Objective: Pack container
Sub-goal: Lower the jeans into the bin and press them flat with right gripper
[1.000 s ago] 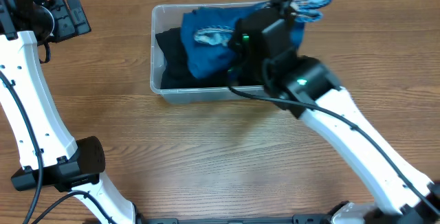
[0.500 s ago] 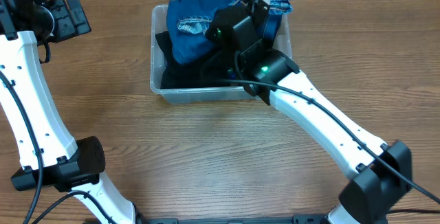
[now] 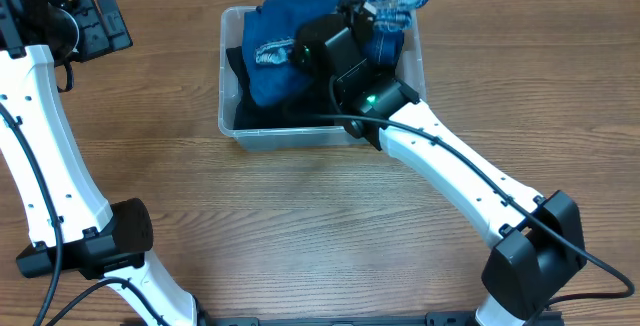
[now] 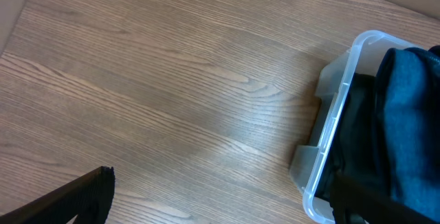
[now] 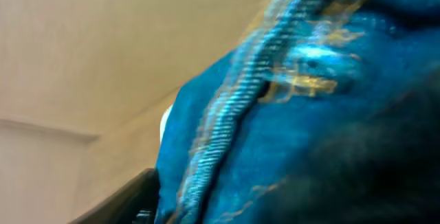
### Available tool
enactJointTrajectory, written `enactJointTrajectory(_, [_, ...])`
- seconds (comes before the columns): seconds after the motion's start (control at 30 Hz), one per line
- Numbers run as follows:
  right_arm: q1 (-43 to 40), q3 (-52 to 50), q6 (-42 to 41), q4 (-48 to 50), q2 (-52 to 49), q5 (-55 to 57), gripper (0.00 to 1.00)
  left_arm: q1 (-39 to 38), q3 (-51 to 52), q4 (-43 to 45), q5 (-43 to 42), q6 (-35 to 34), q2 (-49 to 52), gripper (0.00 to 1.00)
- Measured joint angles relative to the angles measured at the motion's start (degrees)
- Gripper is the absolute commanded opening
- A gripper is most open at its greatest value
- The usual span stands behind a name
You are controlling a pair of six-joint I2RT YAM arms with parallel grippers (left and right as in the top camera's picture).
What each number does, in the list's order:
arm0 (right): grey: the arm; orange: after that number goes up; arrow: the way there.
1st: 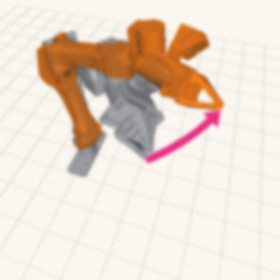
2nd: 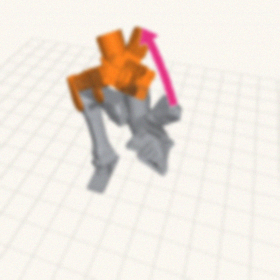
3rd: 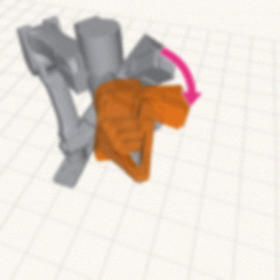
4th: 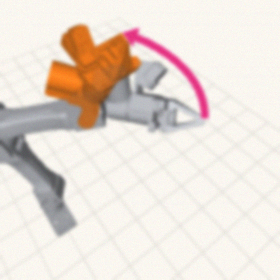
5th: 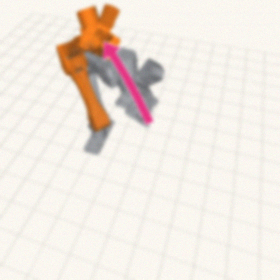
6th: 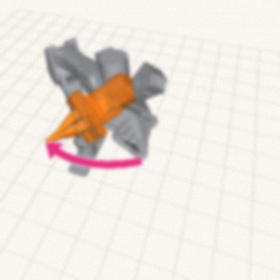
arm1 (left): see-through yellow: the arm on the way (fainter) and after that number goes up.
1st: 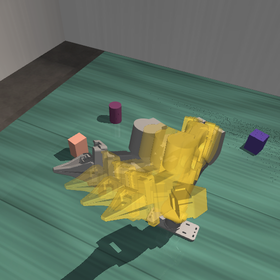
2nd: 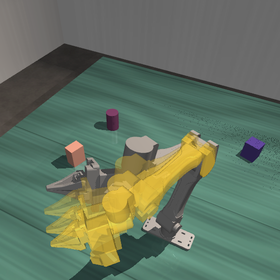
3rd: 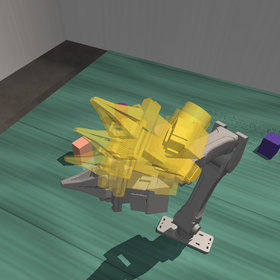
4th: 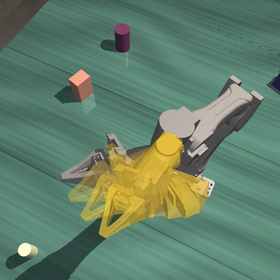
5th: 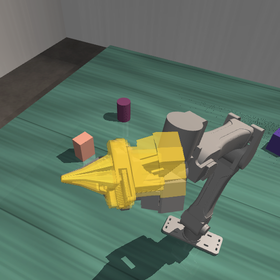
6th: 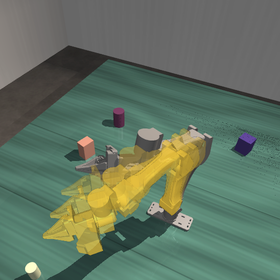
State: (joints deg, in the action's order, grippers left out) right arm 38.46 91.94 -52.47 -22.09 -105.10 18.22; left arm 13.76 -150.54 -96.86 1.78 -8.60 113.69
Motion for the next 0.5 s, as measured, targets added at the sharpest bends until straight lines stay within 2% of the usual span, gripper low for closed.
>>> enactJointTrajectory(0.1, [0.76, 0.00, -0.04, -0.74, 0.00, -0.50, 0.77, 0.00, 0.00, 0.00, 0.02, 0.00, 0.00, 1.00])
enactJointTrajectory(0.5, [5.88, 0.00, -0.20, -4.55, 2.58, -0.90, 0.79, 0.00, 0.00, 0.00, 0.02, -0.02, 0.00, 1.00])
